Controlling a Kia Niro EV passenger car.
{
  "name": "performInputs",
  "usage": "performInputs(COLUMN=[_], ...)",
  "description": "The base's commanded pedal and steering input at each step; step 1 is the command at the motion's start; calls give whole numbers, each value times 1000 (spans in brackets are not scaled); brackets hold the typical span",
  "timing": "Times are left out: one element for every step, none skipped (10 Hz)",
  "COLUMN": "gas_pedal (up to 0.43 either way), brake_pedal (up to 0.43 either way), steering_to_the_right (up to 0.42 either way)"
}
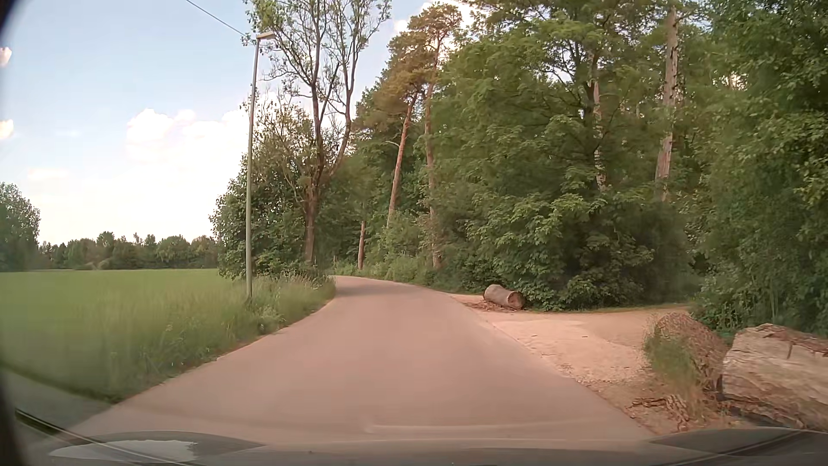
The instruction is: Follow the waypoints while adhering to traffic rules and regulations
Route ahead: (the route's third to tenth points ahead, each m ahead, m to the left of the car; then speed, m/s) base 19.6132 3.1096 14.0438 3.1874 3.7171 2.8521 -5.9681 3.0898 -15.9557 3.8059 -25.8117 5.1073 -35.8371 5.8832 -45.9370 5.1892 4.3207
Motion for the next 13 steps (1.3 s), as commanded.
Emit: performInputs(gas_pedal=[0, 0, 0, 0, 0, 0, 0, 0, 0, 0, 0, 0, 0], brake_pedal=[61, 67, 73, 73, 85, 91, 110, 128, 140, 140, 146, 146, 146], steering_to_the_right=[-40, -51, -56, -49, -38, -24, -18, -18, -19, -23, -26, -28, -29])
